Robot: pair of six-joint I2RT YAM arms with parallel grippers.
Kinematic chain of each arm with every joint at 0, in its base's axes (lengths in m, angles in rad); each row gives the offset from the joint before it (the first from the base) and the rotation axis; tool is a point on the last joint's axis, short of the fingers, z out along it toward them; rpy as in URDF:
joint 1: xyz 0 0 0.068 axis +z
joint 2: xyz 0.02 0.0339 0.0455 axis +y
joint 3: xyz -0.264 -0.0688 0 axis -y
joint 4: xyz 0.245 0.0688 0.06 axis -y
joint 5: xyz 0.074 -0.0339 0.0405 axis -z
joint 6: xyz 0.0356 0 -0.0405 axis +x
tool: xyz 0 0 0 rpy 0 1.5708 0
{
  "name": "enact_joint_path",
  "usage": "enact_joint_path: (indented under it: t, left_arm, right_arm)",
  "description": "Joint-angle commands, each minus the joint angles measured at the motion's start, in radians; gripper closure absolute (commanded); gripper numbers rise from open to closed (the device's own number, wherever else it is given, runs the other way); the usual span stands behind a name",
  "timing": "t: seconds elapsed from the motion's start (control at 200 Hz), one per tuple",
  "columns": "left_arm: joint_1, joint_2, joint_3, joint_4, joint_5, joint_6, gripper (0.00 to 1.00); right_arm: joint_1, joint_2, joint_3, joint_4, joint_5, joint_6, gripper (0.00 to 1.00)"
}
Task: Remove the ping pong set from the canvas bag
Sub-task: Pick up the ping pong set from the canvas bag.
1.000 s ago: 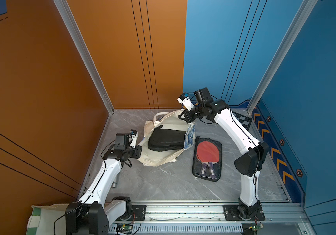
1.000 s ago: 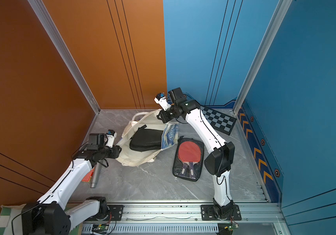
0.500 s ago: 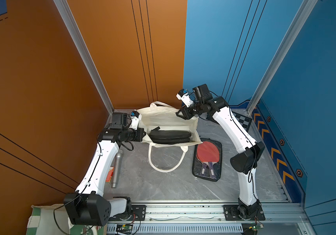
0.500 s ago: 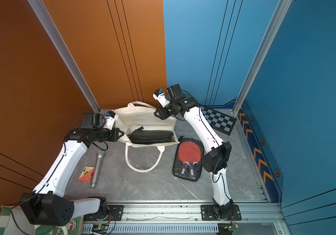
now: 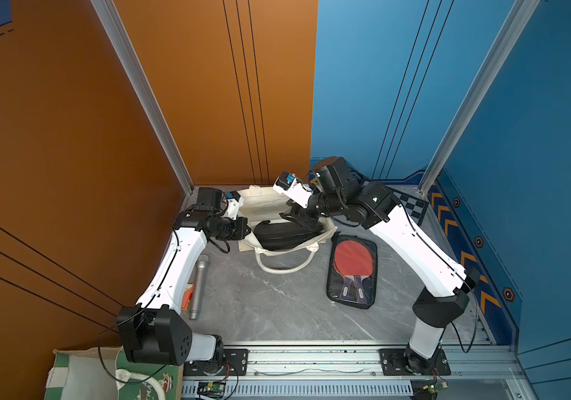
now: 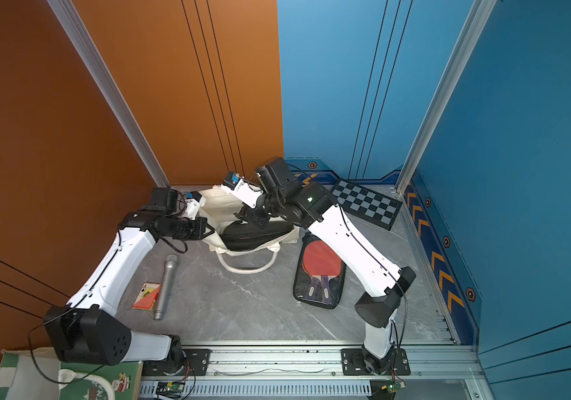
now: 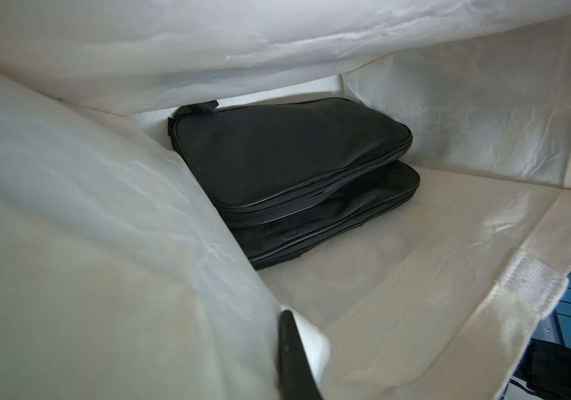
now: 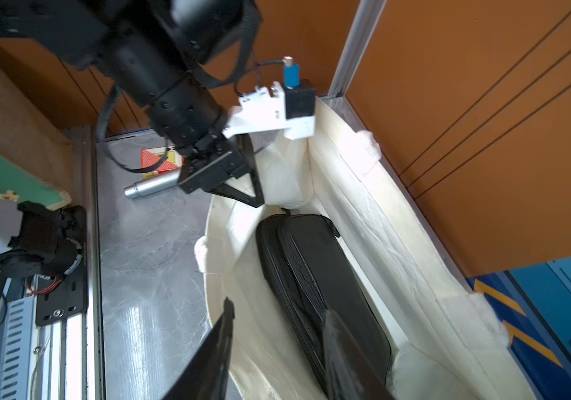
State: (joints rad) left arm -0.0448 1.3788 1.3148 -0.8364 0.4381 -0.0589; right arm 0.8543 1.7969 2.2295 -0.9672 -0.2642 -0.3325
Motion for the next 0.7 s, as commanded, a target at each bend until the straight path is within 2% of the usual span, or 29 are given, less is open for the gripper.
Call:
enact_joint_path:
  t: [0.0,0.18,0.38,0.515,0.696]
  left_arm:
    - [0.011,-0.059,-0.018,0.042,-0.008,0.055,1.0]
    - [0.02,-0.108,-0.086,0.043,-0.028,0.102,1.0]
    - [0.031,-0.149,-0.166,0.043,-0.066,0.157,1.0]
    - [0.034,-0.153,-0.191,0.043,-0.095,0.189,1.0]
    - [0.052,-0.153,-0.219,0.044,-0.093,0.212,1.0]
  right_arm:
    - [0.026,-0.005,-0.056,-0.054,0.029,-0.019,0.64]
    - [0.062,0.11,-0.099,-0.081,0.137,-0.027,0.63]
    - [0.104,0.235,-0.165,-0.066,0.302,-0.036,0.49]
    - [0.129,0.323,-0.172,-0.064,0.407,-0.04,0.44]
    - [0.176,0.368,-0.21,-0.012,0.545,-0.069,0.4]
